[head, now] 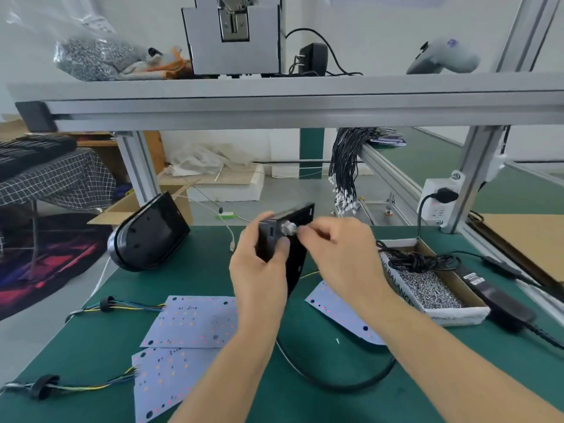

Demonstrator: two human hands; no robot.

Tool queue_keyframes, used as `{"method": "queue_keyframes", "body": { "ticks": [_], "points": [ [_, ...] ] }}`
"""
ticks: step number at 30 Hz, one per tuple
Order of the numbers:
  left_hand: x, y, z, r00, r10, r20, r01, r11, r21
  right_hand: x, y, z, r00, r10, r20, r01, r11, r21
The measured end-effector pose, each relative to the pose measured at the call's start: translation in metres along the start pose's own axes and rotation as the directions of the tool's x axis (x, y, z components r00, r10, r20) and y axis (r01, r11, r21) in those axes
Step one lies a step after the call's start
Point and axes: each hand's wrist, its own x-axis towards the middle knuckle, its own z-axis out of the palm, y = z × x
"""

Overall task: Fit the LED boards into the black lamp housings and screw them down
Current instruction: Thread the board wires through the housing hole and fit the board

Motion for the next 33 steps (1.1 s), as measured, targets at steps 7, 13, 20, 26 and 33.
{"method": "queue_keyframes", "body": {
  "ticks": [7, 13, 20, 26, 33],
  "points": [
    [-0.002, -0.002, -0.002, 0.997, -0.061, 0.039, 0.069, 0.97, -0.232, 0.003, -0.01, 0.003, 0.998, -0.033, 0.046, 0.025, 0.984, 0.175],
    [0.008, 0.006, -0.01, 0.999, -0.032, 0.042, 0.044, 0.944, -0.327, 0.011, 0.0, 0.001, 0.996, 0.018, 0.085, -0.044, 0.948, 0.314],
    [0.006, 0.003, -0.007, 0.999, -0.012, 0.038, 0.023, 0.952, -0.305, 0.01, 0.001, 0.006, 0.99, 0.094, 0.101, -0.13, 0.876, 0.465],
    [-0.001, 0.006, 0.005, 0.994, -0.042, 0.104, 0.074, 0.941, -0.329, 0.009, 0.006, 0.009, 1.0, 0.03, 0.002, -0.029, 0.936, 0.35],
    [0.001, 0.003, 0.008, 0.998, -0.016, 0.062, 0.027, 0.984, -0.179, 0.022, 0.009, 0.01, 0.974, 0.107, 0.199, -0.141, 0.976, 0.165]
  ]
}}
